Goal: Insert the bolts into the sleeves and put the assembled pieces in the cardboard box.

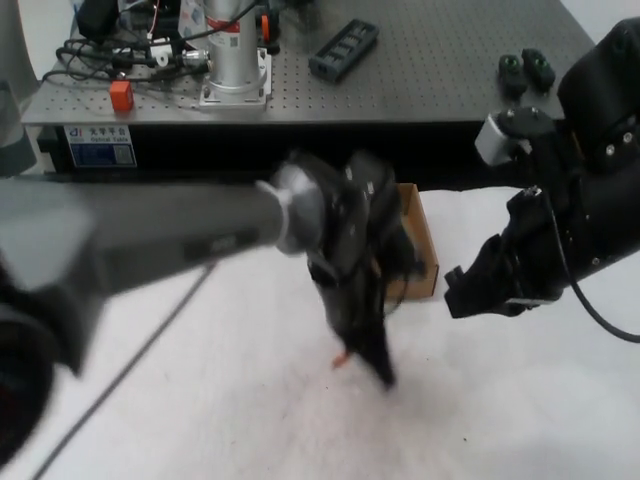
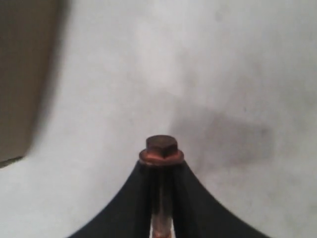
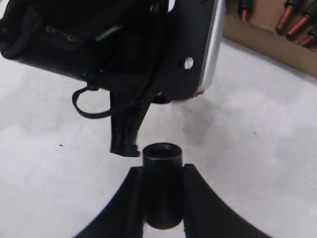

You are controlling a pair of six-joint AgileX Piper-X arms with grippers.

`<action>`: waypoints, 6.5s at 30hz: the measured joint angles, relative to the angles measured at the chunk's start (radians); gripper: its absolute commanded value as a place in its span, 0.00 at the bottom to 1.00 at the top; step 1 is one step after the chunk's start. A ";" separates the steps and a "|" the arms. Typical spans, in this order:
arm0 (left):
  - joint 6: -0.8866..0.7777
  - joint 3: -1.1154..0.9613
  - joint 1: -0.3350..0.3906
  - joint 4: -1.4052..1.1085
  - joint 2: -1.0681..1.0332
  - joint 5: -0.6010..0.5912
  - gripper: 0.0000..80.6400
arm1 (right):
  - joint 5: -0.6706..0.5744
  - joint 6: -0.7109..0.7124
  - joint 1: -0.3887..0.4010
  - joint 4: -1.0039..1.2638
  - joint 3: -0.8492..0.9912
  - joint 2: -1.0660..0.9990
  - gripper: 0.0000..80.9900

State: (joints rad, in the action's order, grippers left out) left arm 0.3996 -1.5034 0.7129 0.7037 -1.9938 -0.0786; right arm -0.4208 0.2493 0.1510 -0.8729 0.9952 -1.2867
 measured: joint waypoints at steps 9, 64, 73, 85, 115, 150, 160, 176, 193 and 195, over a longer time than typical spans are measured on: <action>-0.572 0.375 -0.164 -0.611 0.406 -0.378 0.01 | -0.253 -0.229 0.062 0.367 -0.316 0.110 0.01; -0.959 0.641 -0.163 -1.078 0.491 -0.626 0.69 | 0.150 -0.428 0.173 1.262 -0.480 0.111 0.01; -0.881 0.708 -0.163 -1.074 0.610 -0.614 0.01 | 0.181 -0.352 0.040 1.246 -0.345 -0.026 0.01; -0.746 0.971 -0.163 -0.813 0.922 -0.292 0.01 | 0.270 -0.258 0.007 0.865 0.141 -0.490 0.01; -0.776 1.235 -0.163 -0.286 1.489 0.133 0.01 | 0.035 -0.226 0.015 0.595 0.225 -0.497 0.07; -0.800 1.235 -0.163 -0.172 1.638 0.171 0.01 | 0.076 -0.208 0.015 0.771 -0.967 0.530 0.01; -0.800 1.243 -0.163 -0.172 1.654 0.171 0.01 | 0.076 -0.222 0.015 0.771 -1.006 0.585 0.01; -0.800 1.340 -0.163 -0.170 1.824 0.171 0.01 | 0.076 -0.226 0.015 0.771 -1.006 0.806 0.01; -0.800 1.512 -0.163 -0.167 1.891 0.171 0.01 | 0.076 -0.226 0.015 0.771 -1.006 0.939 0.01; -0.800 1.515 -0.163 -0.167 1.925 0.171 0.01 | 0.076 -0.226 0.015 0.771 -1.006 0.939 0.01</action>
State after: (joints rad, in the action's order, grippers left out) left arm -0.4007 0.0116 0.5501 0.5372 -0.0693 0.0929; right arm -0.3452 0.0229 0.1661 -0.1017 -0.0105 -0.3479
